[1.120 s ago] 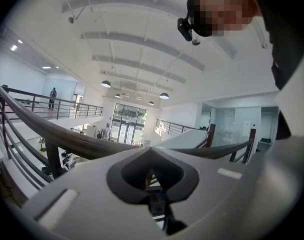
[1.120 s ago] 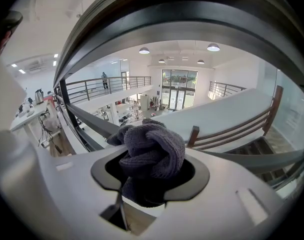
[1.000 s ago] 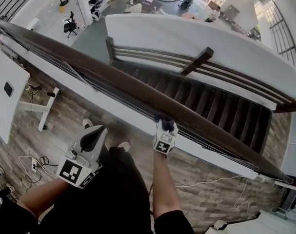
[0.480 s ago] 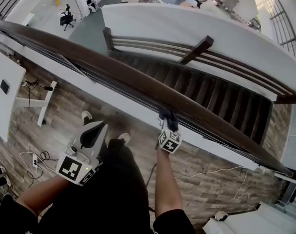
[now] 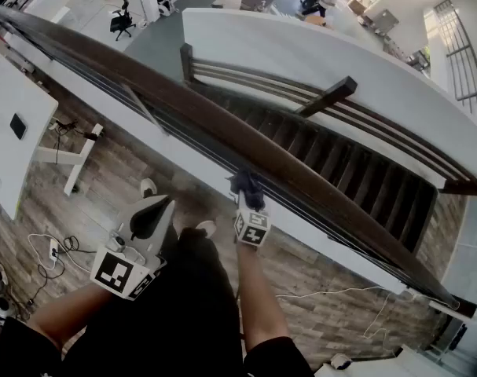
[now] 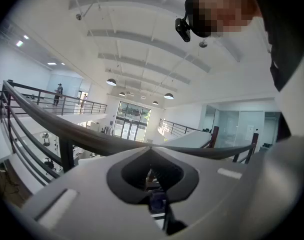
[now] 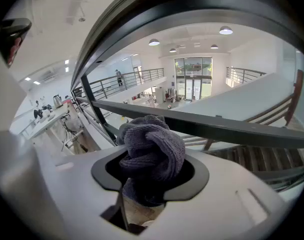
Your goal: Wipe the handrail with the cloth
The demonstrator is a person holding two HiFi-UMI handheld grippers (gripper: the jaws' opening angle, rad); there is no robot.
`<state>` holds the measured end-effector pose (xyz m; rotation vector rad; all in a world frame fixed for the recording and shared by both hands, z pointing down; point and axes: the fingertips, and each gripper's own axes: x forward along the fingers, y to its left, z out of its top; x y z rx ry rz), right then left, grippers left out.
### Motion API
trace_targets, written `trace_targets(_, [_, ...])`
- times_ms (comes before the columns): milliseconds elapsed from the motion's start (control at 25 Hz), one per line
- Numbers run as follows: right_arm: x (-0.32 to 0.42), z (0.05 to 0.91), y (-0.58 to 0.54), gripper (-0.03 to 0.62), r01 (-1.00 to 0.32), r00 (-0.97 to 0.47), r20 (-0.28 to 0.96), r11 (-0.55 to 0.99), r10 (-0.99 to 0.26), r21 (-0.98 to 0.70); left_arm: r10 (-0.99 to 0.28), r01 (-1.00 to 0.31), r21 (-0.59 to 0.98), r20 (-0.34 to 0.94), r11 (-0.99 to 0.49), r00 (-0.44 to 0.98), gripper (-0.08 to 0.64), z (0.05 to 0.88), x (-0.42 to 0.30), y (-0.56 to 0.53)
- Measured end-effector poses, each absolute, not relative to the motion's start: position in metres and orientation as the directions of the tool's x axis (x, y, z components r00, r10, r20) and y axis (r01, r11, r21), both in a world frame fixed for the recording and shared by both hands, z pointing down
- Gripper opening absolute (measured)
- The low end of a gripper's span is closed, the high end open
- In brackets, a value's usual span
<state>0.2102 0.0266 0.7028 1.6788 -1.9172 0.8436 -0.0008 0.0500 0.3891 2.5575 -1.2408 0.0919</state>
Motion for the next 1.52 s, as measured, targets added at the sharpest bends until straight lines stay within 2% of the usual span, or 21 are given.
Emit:
trace_targets(440, [0.035,0.707,-0.071,0.181,-0.919,-0.362,0.699,0.364,-0.616,-0.155,-0.895,-0.9,0.222,0.168,-0.374,0.413,0.0,0.381,-0.131,0.02])
trace_targets(680, [-0.016,0.731,-0.125,0.181,-0.915,-0.362,0.715,0.373,-0.598,-0.152,-0.922,-0.922,0.208,0.142,-0.327,0.359,0.0,0.385,-0.182,0.004])
trace_targets(1040, [-0.039,0.788,-0.178,0.183,-0.941,-0.315,0.738,0.297,-0.598,-0.16,-0.927,-0.929,0.202,0.155,-0.309,0.342,0.0,0.435,-0.217,-0.015])
trace_targets(1520, [-0.028,0.817,-0.184,0.183,-0.942,-0.278,0.774,0.319,-0.568,-0.104,-0.933,-0.935,0.238,0.185,-0.262,0.309,0.0,0.468,-0.227,-0.018])
